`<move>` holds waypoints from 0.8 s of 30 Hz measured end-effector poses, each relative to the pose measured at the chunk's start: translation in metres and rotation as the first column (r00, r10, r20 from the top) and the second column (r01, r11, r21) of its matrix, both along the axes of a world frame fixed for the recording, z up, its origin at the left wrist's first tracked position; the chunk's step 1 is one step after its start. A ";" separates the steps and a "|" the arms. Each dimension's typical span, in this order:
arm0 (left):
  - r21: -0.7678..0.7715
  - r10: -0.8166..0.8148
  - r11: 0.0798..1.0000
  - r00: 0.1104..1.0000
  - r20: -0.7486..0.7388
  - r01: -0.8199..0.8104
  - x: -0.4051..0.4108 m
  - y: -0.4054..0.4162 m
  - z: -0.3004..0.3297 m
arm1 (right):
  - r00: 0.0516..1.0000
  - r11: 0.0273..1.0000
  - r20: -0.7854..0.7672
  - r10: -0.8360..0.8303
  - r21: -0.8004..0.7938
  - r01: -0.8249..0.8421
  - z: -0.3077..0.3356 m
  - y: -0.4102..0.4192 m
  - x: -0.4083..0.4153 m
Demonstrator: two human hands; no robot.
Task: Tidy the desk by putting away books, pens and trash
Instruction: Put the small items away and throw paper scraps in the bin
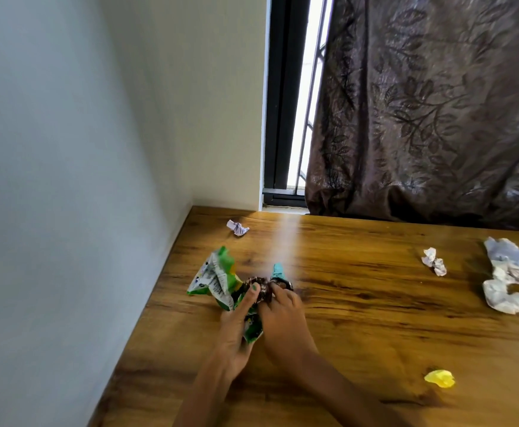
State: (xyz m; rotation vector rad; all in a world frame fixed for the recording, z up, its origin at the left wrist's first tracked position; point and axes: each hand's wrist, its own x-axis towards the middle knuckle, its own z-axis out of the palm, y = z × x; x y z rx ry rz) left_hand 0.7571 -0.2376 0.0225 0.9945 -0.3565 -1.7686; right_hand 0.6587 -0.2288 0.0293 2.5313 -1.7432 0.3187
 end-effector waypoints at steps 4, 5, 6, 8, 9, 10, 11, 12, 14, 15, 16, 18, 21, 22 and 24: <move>0.069 0.111 0.991 0.993 0.042 -0.114 0.000 0.000 -0.003 | 0.995 0.984 0.079 0.060 0.162 -0.072 -0.009 0.006 0.005; 0.085 0.150 0.985 0.988 0.032 -0.152 0.000 -0.001 -0.003 | 0.988 0.980 0.130 0.085 0.168 -0.106 -0.006 0.007 0.005; 0.104 0.189 0.976 0.982 0.020 -0.190 0.002 -0.002 -0.003 | 0.975 0.976 0.197 0.106 0.166 -0.139 0.000 0.009 0.003; 0.128 0.251 0.960 0.968 0.011 -0.251 0.005 -0.006 -0.003 | 0.939 0.988 0.319 0.130 0.044 -0.151 0.007 0.009 -0.003; 0.133 0.272 0.953 0.962 0.014 -0.271 0.007 -0.009 -0.005 | 0.920 0.992 0.372 0.124 -0.052 -0.113 0.008 0.008 -0.006; 0.133 0.280 0.951 0.960 0.017 -0.280 0.008 -0.011 -0.006 | 0.893 0.994 0.438 0.101 -0.089 -0.069 0.010 0.005 -0.009; 0.134 0.279 0.951 0.960 0.016 -0.279 0.009 -0.013 -0.007 | 0.874 0.998 0.483 0.055 -0.065 -0.027 0.011 0.000 -0.012; 0.135 0.275 0.952 0.961 0.014 -0.275 0.009 -0.014 -0.008 | 0.871 0.999 0.491 -0.005 -0.030 0.023 0.012 -0.009 -0.014; 0.129 0.281 0.951 0.960 0.008 -0.280 0.007 -0.015 -0.010 | 0.902 0.994 0.418 -0.104 0.020 0.106 0.007 -0.033 -0.022; 0.125 0.289 0.950 0.957 0.010 -0.288 0.007 -0.015 -0.011 | 0.921 0.989 0.363 -0.145 0.054 0.134 0.004 -0.046 -0.026; 0.124 0.293 0.948 0.956 0.017 -0.293 0.006 -0.016 -0.011 | 0.936 0.983 0.305 -0.176 0.100 0.153 0.001 -0.057 -0.030; 0.118 0.296 0.948 0.955 0.027 -0.297 0.005 -0.017 -0.012 | 0.963 0.971 0.193 -0.190 0.183 0.154 -0.008 -0.073 -0.037; 0.101 0.282 0.954 0.959 0.013 -0.282 0.006 -0.018 -0.013 | 0.991 0.969 0.072 -0.115 0.228 0.096 -0.025 -0.080 -0.043; 0.095 0.281 0.955 0.960 0.015 -0.281 0.007 -0.018 -0.012 | 0.994 0.971 0.056 -0.097 0.224 0.082 -0.030 -0.079 -0.044; 0.081 0.285 0.955 0.958 0.023 -0.286 0.006 -0.017 -0.013 | 0.996 0.981 0.045 -0.081 0.181 0.072 -0.036 -0.075 -0.047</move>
